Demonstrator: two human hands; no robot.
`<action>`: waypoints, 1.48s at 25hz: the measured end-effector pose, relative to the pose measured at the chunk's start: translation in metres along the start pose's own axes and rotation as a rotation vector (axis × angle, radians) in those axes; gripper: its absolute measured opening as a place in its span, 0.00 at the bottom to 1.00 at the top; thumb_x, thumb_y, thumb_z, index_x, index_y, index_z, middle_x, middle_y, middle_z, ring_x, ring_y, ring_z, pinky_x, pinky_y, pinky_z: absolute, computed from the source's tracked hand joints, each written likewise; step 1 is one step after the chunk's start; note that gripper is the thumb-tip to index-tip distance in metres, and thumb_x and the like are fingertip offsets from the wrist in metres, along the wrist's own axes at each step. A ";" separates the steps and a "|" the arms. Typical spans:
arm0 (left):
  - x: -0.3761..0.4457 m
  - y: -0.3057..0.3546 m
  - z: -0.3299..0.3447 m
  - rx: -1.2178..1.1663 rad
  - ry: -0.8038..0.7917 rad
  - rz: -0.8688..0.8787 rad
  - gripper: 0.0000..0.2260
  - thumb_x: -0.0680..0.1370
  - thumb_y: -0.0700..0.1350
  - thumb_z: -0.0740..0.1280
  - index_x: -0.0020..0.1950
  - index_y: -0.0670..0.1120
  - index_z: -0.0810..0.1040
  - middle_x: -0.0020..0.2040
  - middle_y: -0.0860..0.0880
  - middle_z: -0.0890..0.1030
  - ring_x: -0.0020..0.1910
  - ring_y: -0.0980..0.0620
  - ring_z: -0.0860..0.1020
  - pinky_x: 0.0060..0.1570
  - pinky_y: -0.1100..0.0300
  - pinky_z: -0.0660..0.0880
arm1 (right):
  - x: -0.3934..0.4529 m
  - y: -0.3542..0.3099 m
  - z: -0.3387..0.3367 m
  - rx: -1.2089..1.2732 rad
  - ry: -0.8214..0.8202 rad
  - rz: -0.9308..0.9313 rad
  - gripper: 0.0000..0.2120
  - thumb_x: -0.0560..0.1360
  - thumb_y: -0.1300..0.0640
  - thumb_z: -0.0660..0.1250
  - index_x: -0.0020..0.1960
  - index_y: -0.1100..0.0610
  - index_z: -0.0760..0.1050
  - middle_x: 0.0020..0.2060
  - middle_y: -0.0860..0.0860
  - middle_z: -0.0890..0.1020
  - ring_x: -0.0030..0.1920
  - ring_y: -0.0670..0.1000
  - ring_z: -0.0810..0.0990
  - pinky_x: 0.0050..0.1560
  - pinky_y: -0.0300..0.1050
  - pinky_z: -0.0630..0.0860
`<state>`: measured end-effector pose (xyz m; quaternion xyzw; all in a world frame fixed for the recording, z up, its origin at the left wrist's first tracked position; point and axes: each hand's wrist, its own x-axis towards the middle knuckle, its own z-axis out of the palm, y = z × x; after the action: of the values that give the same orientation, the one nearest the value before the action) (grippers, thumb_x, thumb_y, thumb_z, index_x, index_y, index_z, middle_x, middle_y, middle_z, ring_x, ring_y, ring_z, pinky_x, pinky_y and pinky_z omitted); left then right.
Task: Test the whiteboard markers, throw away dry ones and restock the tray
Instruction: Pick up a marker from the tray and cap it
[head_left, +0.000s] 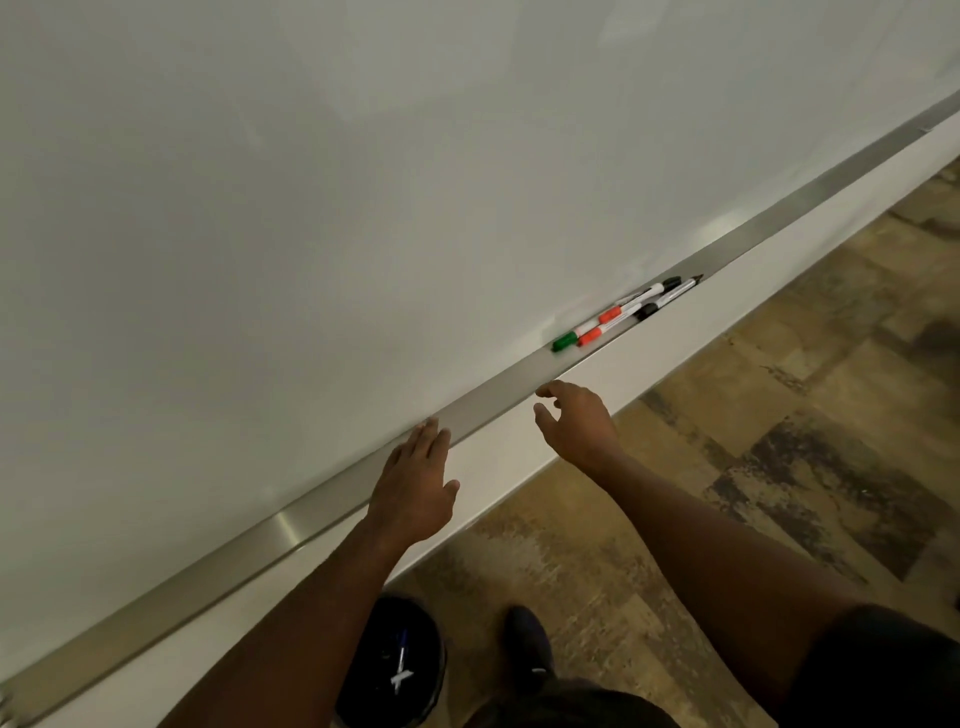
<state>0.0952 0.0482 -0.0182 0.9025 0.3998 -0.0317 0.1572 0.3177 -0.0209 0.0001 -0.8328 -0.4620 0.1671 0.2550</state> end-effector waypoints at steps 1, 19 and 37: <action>0.007 0.005 0.003 0.008 -0.011 0.016 0.32 0.81 0.53 0.58 0.79 0.45 0.46 0.80 0.47 0.42 0.78 0.49 0.44 0.75 0.54 0.48 | 0.012 0.009 -0.006 -0.020 0.005 -0.001 0.16 0.79 0.52 0.63 0.64 0.55 0.74 0.61 0.51 0.79 0.59 0.52 0.77 0.56 0.45 0.74; 0.058 0.025 0.032 0.130 -0.073 0.072 0.40 0.79 0.56 0.60 0.77 0.50 0.33 0.77 0.52 0.31 0.76 0.52 0.33 0.76 0.52 0.41 | 0.136 0.085 -0.051 -0.514 -0.065 -0.270 0.13 0.76 0.63 0.65 0.60 0.59 0.75 0.57 0.56 0.75 0.58 0.57 0.73 0.45 0.49 0.76; 0.058 0.025 0.035 0.127 -0.054 0.073 0.41 0.78 0.55 0.61 0.77 0.50 0.35 0.78 0.51 0.34 0.76 0.52 0.34 0.73 0.55 0.37 | 0.116 0.063 -0.043 -0.471 -0.004 -0.713 0.12 0.75 0.69 0.61 0.56 0.62 0.75 0.51 0.57 0.75 0.47 0.55 0.75 0.39 0.51 0.77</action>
<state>0.1556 0.0632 -0.0555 0.9235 0.3593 -0.0754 0.1113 0.4429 0.0390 -0.0065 -0.6562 -0.7471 -0.0402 0.0988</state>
